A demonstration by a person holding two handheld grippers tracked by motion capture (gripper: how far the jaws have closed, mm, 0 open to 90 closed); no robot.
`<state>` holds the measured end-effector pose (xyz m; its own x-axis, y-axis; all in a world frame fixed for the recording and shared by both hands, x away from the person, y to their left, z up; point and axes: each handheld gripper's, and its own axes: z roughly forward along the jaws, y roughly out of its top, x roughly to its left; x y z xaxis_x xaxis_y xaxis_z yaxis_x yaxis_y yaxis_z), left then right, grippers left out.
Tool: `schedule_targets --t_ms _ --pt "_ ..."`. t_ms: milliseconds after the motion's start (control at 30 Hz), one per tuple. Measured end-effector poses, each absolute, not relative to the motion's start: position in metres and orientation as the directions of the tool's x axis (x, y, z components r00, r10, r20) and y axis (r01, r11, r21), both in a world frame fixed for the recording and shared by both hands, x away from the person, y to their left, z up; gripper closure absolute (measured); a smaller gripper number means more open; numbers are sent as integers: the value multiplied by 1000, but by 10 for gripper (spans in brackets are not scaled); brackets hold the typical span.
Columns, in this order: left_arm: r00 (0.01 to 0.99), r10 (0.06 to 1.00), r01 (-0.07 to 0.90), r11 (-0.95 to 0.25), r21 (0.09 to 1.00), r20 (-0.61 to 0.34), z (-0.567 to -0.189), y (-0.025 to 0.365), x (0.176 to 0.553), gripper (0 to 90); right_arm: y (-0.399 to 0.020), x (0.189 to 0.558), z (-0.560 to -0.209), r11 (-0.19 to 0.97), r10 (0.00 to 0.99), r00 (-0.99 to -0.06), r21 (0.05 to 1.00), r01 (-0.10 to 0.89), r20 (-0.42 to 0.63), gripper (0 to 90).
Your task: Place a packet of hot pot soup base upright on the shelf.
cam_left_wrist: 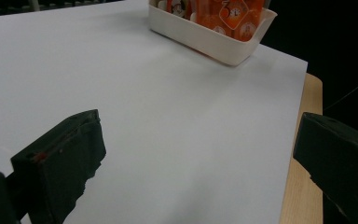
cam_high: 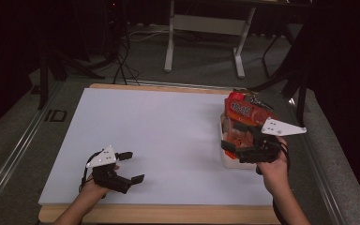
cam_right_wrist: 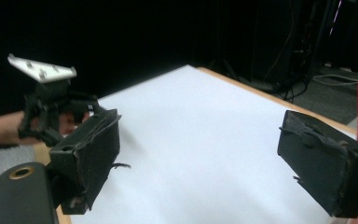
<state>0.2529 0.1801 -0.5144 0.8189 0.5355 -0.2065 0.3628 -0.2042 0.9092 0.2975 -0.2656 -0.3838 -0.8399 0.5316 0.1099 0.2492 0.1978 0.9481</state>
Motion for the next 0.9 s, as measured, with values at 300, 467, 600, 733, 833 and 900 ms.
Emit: schedule_targets --t_ms 300,467,600,733,833,900 --pt "822 533 358 -212 909 -199 -514 180 252 15 -251 293 -417 230 512 -848 930 288 137 136" --pt "823 532 357 -213 909 -199 -514 180 252 15 -246 293 -436 253 517 -845 918 305 138 136" --pt "823 531 358 -212 909 -200 -514 180 252 15 -244 292 -448 270 513 -848 912 308 134 137" --pt "825 530 357 -216 909 -198 -514 180 252 15 -241 292 -458 298 498 -858 903 308 128 139" --pt "826 528 357 -217 909 -198 -514 180 251 16 -238 291 -464 317 490 -863 898 305 120 140" --pt "825 530 358 -219 908 -198 -515 180 251 15 -236 291 -472 344 482 -869 889 304 110 140"
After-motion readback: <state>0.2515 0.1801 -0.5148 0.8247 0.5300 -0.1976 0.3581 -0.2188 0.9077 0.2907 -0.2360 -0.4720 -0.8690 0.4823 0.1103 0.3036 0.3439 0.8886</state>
